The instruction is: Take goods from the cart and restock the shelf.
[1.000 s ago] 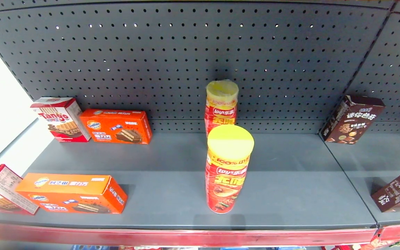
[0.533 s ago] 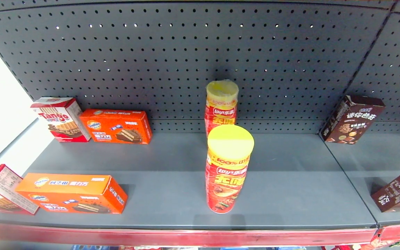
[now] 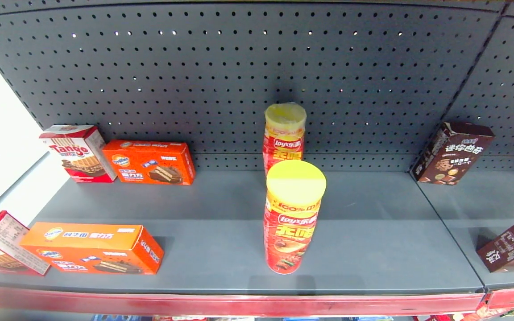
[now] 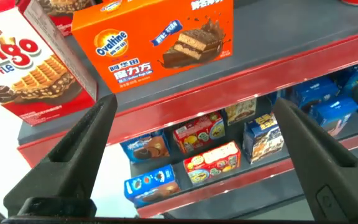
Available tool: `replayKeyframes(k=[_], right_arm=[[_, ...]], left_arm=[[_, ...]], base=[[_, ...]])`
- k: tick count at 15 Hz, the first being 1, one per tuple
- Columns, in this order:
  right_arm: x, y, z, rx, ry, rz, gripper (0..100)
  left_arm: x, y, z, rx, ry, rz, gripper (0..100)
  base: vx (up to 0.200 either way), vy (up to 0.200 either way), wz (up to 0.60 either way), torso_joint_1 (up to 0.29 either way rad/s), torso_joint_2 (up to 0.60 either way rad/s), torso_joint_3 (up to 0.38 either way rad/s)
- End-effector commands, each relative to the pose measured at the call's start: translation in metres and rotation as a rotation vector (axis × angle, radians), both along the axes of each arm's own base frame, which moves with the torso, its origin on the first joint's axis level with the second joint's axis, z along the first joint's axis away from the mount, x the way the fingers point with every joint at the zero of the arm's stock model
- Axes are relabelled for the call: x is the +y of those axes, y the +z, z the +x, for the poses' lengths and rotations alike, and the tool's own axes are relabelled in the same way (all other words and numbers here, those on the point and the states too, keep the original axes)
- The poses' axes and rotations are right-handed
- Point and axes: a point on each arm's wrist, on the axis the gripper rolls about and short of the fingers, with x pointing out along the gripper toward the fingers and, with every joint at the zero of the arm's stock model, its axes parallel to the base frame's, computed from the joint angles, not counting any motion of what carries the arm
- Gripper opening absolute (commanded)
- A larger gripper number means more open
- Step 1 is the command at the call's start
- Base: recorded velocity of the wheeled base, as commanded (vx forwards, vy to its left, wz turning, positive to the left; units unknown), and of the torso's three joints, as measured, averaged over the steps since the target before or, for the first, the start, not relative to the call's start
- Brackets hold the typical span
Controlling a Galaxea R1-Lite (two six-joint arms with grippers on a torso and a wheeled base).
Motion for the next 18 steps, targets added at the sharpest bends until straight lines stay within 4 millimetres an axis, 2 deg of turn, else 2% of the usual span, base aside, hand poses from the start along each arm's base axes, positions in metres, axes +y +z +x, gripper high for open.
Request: replayKeyframes(k=[1, 5, 12, 13, 15, 18], right_arm=[[0.0, 0.0, 0.0, -0.002, 0.001, 0.0, 100], [0.0, 0.0, 0.0, -0.002, 0.001, 0.0, 100], [0.0, 0.0, 0.0, -0.002, 0.001, 0.0, 100], [0.0, 0.0, 0.0, -0.002, 0.001, 0.0, 100], [0.0, 0.0, 0.0, -0.002, 0.001, 0.0, 100], [0.0, 0.0, 0.0, -0.002, -0.001, 0.0, 100]], left_arm=[[0.0, -0.001, -0.002, 0.005, 0.025, -0.074, 100], [-0.002, -0.001, -0.007, 0.018, -0.165, -0.108, 100], [-0.005, 0.001, 0.0, 0.114, -0.053, -0.126, 100], [-0.009, 0.003, 0.006, 0.163, 0.086, -0.128, 100], [-0.009, 0.001, 0.0, 0.067, 0.07, -0.193, 100], [-0.011, 0.001, 0.001, 0.053, 0.032, -0.181, 100]], base=[[0.0, 0.0, 0.0, 0.0, 0.0, 0.0], [0.0, 0.0, 0.0, 0.0, 0.0, 0.0], [0.0, 0.0, 0.0, 0.0, 0.0, 0.0], [0.0, 0.0, 0.0, 0.0, 0.0, 0.0], [0.0, 0.0, 0.0, 0.0, 0.0, 0.0], [0.0, 0.0, 0.0, 0.0, 0.0, 0.0]])
